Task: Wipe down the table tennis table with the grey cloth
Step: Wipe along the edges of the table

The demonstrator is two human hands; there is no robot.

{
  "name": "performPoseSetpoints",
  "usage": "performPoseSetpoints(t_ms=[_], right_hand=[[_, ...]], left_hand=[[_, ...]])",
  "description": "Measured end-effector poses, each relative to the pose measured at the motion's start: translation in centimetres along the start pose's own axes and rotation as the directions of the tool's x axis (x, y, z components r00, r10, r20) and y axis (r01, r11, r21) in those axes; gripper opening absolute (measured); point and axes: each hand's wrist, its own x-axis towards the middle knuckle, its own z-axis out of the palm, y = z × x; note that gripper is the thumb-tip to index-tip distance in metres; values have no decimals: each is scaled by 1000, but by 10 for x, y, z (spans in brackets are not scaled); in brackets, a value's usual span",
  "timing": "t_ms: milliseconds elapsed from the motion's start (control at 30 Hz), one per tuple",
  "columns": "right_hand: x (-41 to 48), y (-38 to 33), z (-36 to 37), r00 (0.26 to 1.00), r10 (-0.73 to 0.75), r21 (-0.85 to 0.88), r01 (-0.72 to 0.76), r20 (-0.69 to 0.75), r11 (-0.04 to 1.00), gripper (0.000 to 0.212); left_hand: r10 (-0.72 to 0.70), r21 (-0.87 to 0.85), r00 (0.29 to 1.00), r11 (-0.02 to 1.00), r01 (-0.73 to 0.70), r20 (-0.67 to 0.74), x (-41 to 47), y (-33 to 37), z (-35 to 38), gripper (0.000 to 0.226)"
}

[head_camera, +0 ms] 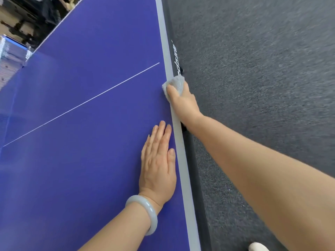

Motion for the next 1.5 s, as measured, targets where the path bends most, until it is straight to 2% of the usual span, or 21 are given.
performPoseSetpoints(t_ms=[133,200,333,433,533,667,800,933,1067,1167,1367,1500], right_hand=[[-80,48,-3,999,-36,28,35,37,999,65],[-91,56,-6,997,-32,28,30,68,999,68],[-20,14,-5,998,35,-68,-31,56,997,75],[42,-35,-6,998,59,-10,-59,22,998,74],[48,-39,-5,998,59,-13,-59,36,998,72],[-12,12,-7,998,35,-23,-34,47,999,69],[-142,86,-12,987,-4,45,-3,159,999,79],[-221,117,-15,975,70,30,-78,210,996,86],[-185,94,-3,991,104,-51,-100,87,994,84],[-135,66,2,989,145,-2,-145,-35,989,76],[-127,61,1,996,87,-18,-87,-16,996,74],[-139,50,-1,996,88,-60,-88,-5,994,72]], left_hand=[[-6,8,1000,1000,6,-12,1,0,1,54],[-7,9,1000,1000,7,-9,1,0,1,54],[-9,26,1000,1000,9,12,2,2,-2,55],[-9,21,999,1000,8,33,0,1,-3,56],[-11,15,1000,1000,11,24,1,0,-3,56],[-3,7,1000,1000,3,5,1,-1,-2,55],[-8,-25,1000,1000,8,-11,1,-2,-1,55],[1,-33,1000,999,-2,-17,1,-2,-1,53],[-13,-56,999,998,11,-39,0,1,-2,52],[-42,-90,997,995,35,-71,-2,5,-2,48],[-163,3,983,987,164,-79,-33,25,3,51],[-116,52,993,992,116,-5,-129,39,-1,53]])
